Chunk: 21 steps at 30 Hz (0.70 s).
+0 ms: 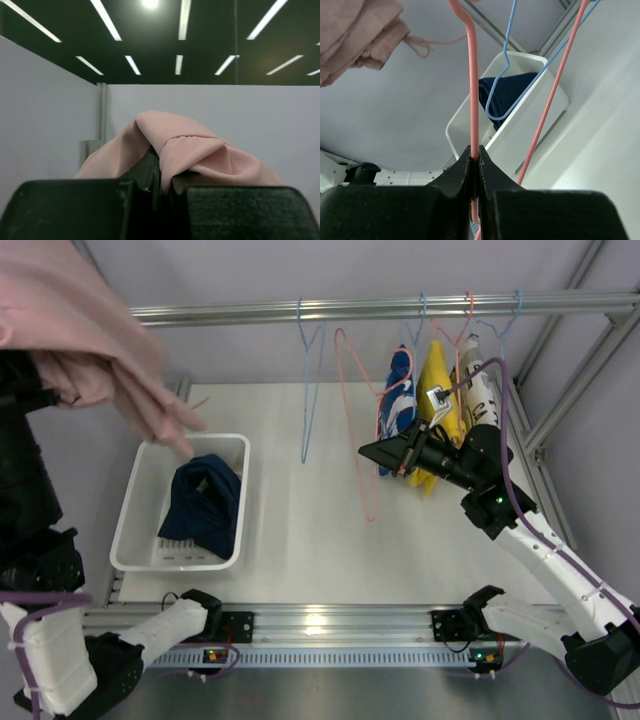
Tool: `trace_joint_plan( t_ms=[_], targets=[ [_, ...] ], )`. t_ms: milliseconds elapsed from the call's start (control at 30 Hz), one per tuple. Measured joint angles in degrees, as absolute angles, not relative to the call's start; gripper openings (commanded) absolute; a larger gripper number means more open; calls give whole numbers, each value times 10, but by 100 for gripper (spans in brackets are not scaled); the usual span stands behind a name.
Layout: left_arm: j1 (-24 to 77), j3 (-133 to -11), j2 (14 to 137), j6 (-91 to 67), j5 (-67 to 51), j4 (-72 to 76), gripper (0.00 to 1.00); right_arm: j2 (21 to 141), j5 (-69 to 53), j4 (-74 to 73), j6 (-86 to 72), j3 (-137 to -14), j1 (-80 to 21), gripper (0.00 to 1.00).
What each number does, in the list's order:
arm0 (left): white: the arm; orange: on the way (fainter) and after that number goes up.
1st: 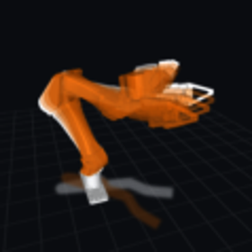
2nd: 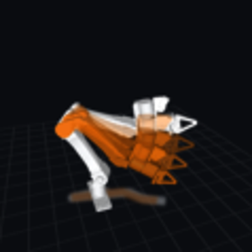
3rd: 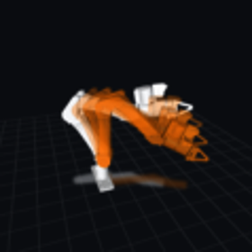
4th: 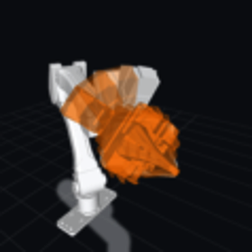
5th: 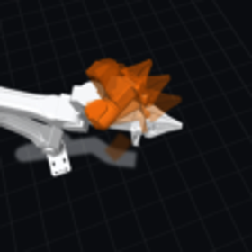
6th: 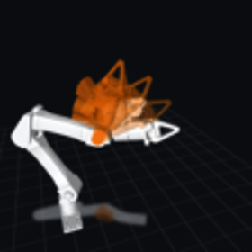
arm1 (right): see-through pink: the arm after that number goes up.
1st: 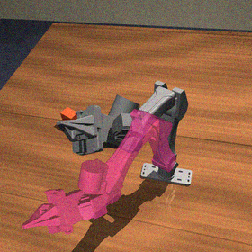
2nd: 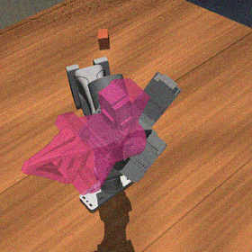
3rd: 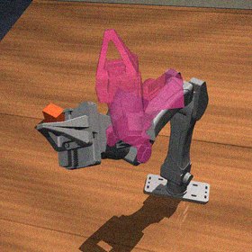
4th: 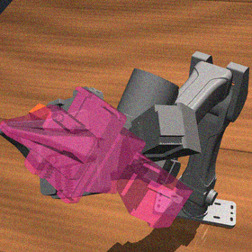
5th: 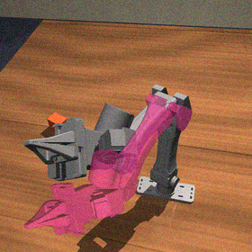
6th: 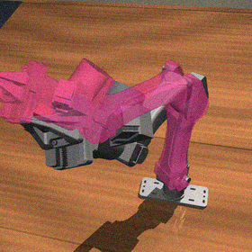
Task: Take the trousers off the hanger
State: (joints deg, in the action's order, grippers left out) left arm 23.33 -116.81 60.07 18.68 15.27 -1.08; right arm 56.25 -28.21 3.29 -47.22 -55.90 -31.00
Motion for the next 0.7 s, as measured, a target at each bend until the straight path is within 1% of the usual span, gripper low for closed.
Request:
trace_joint_plan(
  t_ms=[167, 300, 500, 700],
  targets=[
    [184, -1079, 497, 248, 183, 14, 0, 562, -283, 29, -461, -559, -310, 0],
    [162, -1013, 443, 300, 202, 21, 0, 563, -283, 24, -456, -560, -310, 0],
    [149, -898, 389, 368, 235, 14, 0, 572, -283, 22, -453, -568, -310, 0],
    [140, -846, 367, 397, 260, 0, 0, 582, -283, 22, -451, -572, -313, 0]
  ],
)
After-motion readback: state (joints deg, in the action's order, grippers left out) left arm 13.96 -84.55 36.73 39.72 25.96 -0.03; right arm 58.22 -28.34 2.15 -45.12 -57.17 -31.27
